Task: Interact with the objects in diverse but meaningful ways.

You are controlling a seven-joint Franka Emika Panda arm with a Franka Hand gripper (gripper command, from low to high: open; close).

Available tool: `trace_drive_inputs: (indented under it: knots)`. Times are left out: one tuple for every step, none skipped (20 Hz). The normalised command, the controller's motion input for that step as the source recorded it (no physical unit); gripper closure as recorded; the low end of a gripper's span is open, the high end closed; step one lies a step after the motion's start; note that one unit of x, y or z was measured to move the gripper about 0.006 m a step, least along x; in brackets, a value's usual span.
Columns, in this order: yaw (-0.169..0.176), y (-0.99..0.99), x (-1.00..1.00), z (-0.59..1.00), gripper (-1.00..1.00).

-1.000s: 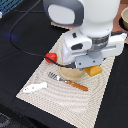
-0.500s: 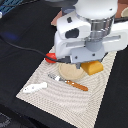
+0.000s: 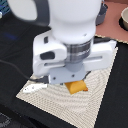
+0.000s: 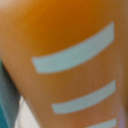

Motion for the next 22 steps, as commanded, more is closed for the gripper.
trace_drive_inputs:
  knots:
    - [0.0,-0.29,0.0,-0.68,1.0]
    - [0.0,-0.17,0.11,-0.66,1.0]
    - [0.0,-0.07,0.16,-0.67,1.0]
    - [0.0,-0.01,0.12,-0.7,1.0]
    - [0.0,0.0,0.1,-0.69,1.0]
    - [0.002,0.0,0.12,-0.68,1.0]
    - [0.003,0.01,0.19,-0.57,1.0]
    - [0.0,0.07,0.26,-0.38,1.0]
    - [0.0,0.09,0.25,-0.32,1.0]
    - [0.0,0.1,0.28,-0.25,1.0]
    - [0.0,0.06,0.23,-0.21,1.0]
    - [0.0,0.02,0.19,-0.16,1.0]
    - [0.0,0.0,0.15,-0.14,1.0]
    - [0.0,0.0,0.13,-0.14,-1.0]
    - [0.0,0.0,0.09,-0.1,-1.0]
    - [0.0,0.0,0.02,-0.01,-1.0]
    - [0.0,0.0,0.0,0.04,-1.0]
    - [0.0,-0.05,0.0,0.35,-1.0]
    - [0.0,-0.11,-0.08,0.67,-1.0]
    - [0.0,-0.08,-0.12,1.0,-1.0]
    - [0.0,-0.02,-0.07,1.0,-1.0]
    - [0.0,0.0,-0.11,1.0,-1.0]
